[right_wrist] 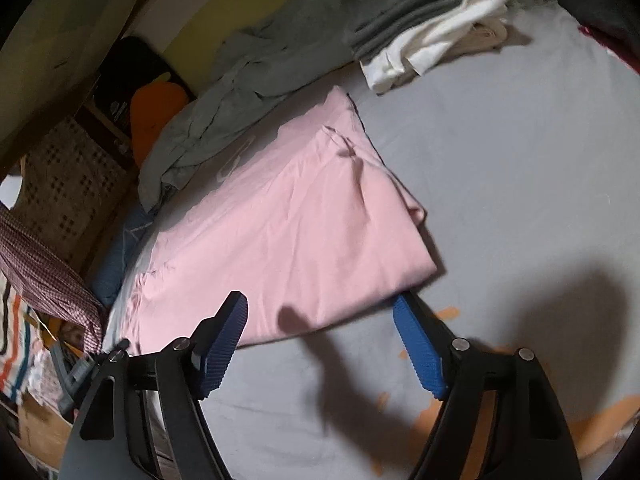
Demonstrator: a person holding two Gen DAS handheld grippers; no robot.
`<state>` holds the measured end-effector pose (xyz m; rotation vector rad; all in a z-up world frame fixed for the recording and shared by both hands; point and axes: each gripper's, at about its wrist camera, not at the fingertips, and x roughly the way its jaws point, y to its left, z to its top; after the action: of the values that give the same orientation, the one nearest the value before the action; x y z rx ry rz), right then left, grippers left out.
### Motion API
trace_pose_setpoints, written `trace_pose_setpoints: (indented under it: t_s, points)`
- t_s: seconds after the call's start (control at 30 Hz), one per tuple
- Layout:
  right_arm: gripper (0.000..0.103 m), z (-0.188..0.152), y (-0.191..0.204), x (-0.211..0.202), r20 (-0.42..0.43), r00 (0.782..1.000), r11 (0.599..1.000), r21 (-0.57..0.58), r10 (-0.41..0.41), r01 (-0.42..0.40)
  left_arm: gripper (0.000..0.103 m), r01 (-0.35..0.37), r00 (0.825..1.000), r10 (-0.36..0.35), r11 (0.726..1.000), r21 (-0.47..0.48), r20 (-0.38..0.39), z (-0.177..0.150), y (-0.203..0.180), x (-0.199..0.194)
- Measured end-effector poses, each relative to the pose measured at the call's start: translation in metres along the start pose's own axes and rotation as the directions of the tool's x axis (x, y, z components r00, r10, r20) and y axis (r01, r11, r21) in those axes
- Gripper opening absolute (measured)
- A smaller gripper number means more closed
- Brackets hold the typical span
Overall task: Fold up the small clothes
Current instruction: 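Grasp the pink T-shirt edge with both grippers and lift it, then open both grippers and release the T-shirt edge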
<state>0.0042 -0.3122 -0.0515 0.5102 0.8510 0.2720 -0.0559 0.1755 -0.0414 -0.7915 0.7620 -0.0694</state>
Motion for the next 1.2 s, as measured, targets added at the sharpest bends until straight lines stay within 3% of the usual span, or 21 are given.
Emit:
trace_pose_setpoints:
  t_s: [0.03, 0.07, 0.13, 0.17, 0.4, 0.53, 0.63, 0.7, 0.77, 0.83, 0.93, 1.1, 1.2]
  points:
    - [0.072, 0.002, 0.001, 0.002, 0.001, 1.0, 1.0, 0.003, -0.001, 0.001, 0.042, -0.019, 1.0, 0.02, 1.0, -0.015, 0.014, 0.003, 0.002, 0.0]
    - [0.066, 0.004, -0.001, 0.004, 0.009, 1.0, 1.0, 0.014, -0.01, 0.009, 0.034, -0.055, 0.998, 0.055, 0.998, -0.017, 0.022, 0.005, 0.002, 0.0]
    - [0.011, 0.008, -0.007, 0.006, 0.031, 0.997, 0.997, 0.043, -0.065, 0.063, 0.009, -0.082, 0.996, 0.082, 0.997, 0.001, 0.033, 0.007, 0.0, -0.002]
    - [0.007, 0.01, -0.01, 0.008, 0.034, 0.995, 0.995, 0.053, -0.092, 0.09, 0.008, -0.064, 0.997, 0.064, 0.998, 0.007, 0.045, 0.006, -0.001, -0.006]
    - [0.004, -0.009, 0.025, -0.047, 0.198, 0.976, 0.992, -0.071, -0.088, 0.104, 0.004, 0.011, 0.981, -0.03, 0.995, 0.099, 0.192, 0.004, -0.024, -0.067]
    - [0.004, -0.024, 0.034, -0.083, 0.23, 0.972, 0.998, -0.033, -0.051, 0.06, 0.003, 0.068, 0.962, -0.093, 0.992, 0.106, 0.257, 0.008, -0.03, -0.102]
    - [0.004, -0.025, 0.041, -0.102, 0.264, 0.965, 1.0, 0.012, -0.015, 0.013, 0.003, 0.049, 0.954, -0.069, 0.996, 0.077, 0.291, 0.017, -0.036, -0.106]
    - [0.004, -0.016, 0.05, -0.101, 0.27, 0.963, 1.0, 0.008, -0.003, 0.001, 0.003, -0.051, 0.951, 0.033, 0.997, 0.052, 0.307, 0.027, -0.046, -0.095]
    - [0.004, -0.005, 0.06, -0.093, 0.272, 0.962, 1.0, -0.005, -0.014, 0.016, 0.003, -0.027, 0.953, 0.031, 0.999, -0.019, 0.3, 0.039, -0.048, -0.08]
    - [0.004, 0.018, 0.07, -0.072, 0.277, 0.959, 0.998, 0.013, -0.067, 0.066, 0.003, -0.052, 0.951, 0.064, 0.998, -0.047, 0.304, 0.052, -0.055, -0.064]
    - [0.004, 0.043, 0.075, -0.044, 0.279, 0.951, 0.991, 0.054, -0.132, 0.122, 0.003, -0.1, 0.948, 0.111, 0.994, -0.051, 0.298, 0.072, -0.069, -0.036]
    - [0.004, 0.075, 0.087, 0.012, 0.283, 0.913, 0.954, 0.019, -0.292, 0.299, 0.003, -0.195, 0.952, 0.191, 0.981, -0.007, 0.239, 0.099, -0.08, 0.02]
    - [0.004, 0.09, 0.083, 0.041, 0.241, 0.914, 0.944, 0.025, -0.326, 0.33, 0.004, -0.214, 0.959, 0.213, 0.977, -0.015, 0.188, 0.109, -0.073, 0.052]
